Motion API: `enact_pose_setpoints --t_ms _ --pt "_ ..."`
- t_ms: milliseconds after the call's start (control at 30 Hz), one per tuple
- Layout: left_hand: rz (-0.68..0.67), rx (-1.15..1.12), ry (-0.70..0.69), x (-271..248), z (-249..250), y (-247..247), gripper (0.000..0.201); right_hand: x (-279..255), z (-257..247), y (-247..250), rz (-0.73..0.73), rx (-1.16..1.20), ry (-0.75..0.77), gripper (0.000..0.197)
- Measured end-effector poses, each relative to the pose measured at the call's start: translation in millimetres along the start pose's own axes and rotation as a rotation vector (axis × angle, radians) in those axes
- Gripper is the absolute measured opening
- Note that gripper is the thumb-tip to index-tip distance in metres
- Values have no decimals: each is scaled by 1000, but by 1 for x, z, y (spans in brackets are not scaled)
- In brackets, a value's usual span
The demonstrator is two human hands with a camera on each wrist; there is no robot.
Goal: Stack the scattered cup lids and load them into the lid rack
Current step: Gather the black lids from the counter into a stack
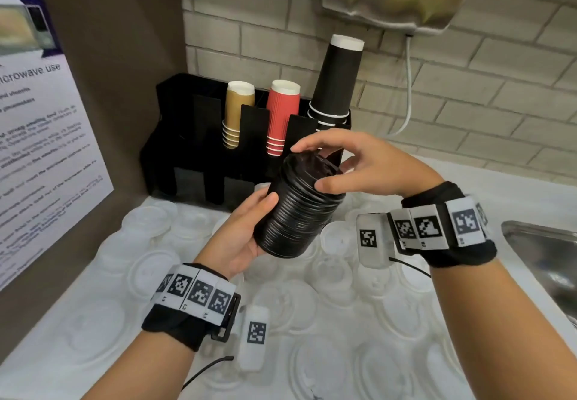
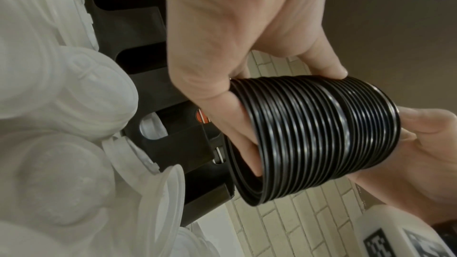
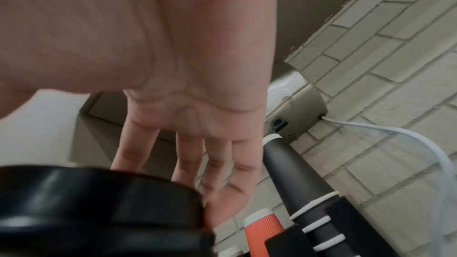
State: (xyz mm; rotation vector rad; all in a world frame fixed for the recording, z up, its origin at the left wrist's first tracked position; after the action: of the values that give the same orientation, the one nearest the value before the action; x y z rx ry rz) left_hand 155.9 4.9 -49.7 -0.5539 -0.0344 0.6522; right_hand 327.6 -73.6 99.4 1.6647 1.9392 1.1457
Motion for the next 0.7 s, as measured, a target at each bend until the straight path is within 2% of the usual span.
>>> enact_pose_setpoints --t_ms 133,333,533,700 --pt "26 16 -12 -5 0 0 55 5 1 -2 -28 -44 26 49" --pt "80 -10 -54 -9 1 7 67 17 1 -8 -88 -95 90 51" --pt "91 0 -72 -12 6 11 65 28 -3 -8 -163 -72 100 53" --pt "103 38 -60 -21 17 15 73 34 -10 -14 -125 -108 144 52"
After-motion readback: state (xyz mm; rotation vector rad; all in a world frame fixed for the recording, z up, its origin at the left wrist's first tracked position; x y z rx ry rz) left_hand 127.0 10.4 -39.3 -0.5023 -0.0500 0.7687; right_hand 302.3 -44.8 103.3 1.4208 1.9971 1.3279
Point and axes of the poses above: each hand's wrist, its own x-axis towards the middle knuckle, its own y-axis out of the back of the hand, z = x × y, the point moved 1 cm from there along x, towards the middle knuckle, and after that the axes turned 8 degrees about y, right-handed, at the moved point
